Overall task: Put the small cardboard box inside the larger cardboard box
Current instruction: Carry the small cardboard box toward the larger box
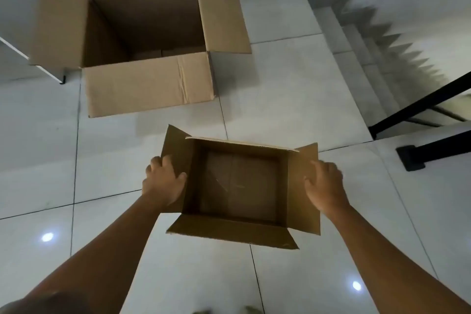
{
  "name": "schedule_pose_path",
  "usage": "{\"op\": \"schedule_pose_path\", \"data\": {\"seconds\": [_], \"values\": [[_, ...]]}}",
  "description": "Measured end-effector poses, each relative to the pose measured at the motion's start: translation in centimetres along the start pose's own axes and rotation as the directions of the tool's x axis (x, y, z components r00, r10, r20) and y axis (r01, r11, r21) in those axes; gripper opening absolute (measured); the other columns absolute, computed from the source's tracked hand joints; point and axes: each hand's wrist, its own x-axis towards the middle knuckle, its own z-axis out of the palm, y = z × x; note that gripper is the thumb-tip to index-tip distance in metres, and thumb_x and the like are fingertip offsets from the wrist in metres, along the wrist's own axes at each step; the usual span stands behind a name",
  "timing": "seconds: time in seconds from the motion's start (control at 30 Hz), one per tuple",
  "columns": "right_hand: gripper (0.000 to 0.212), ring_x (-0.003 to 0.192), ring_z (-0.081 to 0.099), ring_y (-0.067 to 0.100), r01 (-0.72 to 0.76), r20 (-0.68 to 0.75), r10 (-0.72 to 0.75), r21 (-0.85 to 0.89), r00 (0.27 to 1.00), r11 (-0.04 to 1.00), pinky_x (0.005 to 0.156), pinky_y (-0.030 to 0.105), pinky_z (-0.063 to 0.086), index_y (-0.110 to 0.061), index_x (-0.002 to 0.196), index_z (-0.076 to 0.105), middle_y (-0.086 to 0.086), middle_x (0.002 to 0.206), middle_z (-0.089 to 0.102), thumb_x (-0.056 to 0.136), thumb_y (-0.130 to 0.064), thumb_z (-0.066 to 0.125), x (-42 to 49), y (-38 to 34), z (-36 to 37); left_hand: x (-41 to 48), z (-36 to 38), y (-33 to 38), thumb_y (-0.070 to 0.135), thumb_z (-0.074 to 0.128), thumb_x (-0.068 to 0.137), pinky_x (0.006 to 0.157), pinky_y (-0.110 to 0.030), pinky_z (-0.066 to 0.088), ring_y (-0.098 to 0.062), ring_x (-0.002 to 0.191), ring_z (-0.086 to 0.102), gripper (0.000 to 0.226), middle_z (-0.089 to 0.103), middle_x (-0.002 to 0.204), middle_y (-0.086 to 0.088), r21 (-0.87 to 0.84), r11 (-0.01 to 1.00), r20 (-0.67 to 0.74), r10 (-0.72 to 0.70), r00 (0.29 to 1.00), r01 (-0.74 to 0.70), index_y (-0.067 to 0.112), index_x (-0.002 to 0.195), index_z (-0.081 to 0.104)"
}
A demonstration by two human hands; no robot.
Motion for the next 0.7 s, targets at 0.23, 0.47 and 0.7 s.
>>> {"op": "schedule_pose_path", "data": {"seconds": [0.23, 0.47, 0.7], "values": [[0.066, 0.123, 0.049, 0.038, -0.129, -0.05, 0.145, 0.241, 0.988, 0.962, 0.095, 0.045, 0.048, -0.014, 0.14, 0.023, 0.018, 0.14, 0.043, 0.086, -0.014, 0.061, 1.5, 2.2, 3.6, 2.3, 3.0, -0.9, 0.034, 0.057, 0.087, 0.092, -0.055, 0.045, -0.043, 0.121, 0.049, 0.073, 0.043, 0.138, -0.022, -0.044, 0.996, -0.197, -0.088, 0.977, 0.081, 0.009, 0.143, 0.017], [0.027, 0.099, 0.063, 0.037, -0.181, -0.122, 0.209, 0.206, 0.97, 0.962, 0.079, 0.037, 0.05, -0.002, 0.117, 0.047, 0.022, 0.113, 0.063, 0.096, -0.017, 0.039, 1.3, 2.4, 5.6, 3.2, 5.1, -1.6, 0.027, 0.028, 0.099, 0.068, -0.039, 0.041, -0.042, 0.095, 0.061, 0.037, 0.065, 0.103, -0.024, -0.067, 0.998, -0.295, -0.041, 0.955, 0.022, 0.0, 0.11, 0.052], [0.022, 0.089, 0.064, 0.036, -0.144, -0.189, 0.18, 0.19, 0.965, 0.971, 0.067, 0.031, 0.044, -0.001, 0.109, 0.051, 0.022, 0.1, 0.065, 0.097, -0.014, 0.038, -1.5, 2.0, 3.2, -0.2, 3.1, -0.9, 0.026, 0.027, 0.099, 0.068, -0.039, 0.042, -0.041, 0.088, 0.06, 0.036, 0.064, 0.095, -0.023, -0.129, 0.989, -0.356, 0.016, 0.934, -0.066, 0.001, 0.108, 0.052]]}}
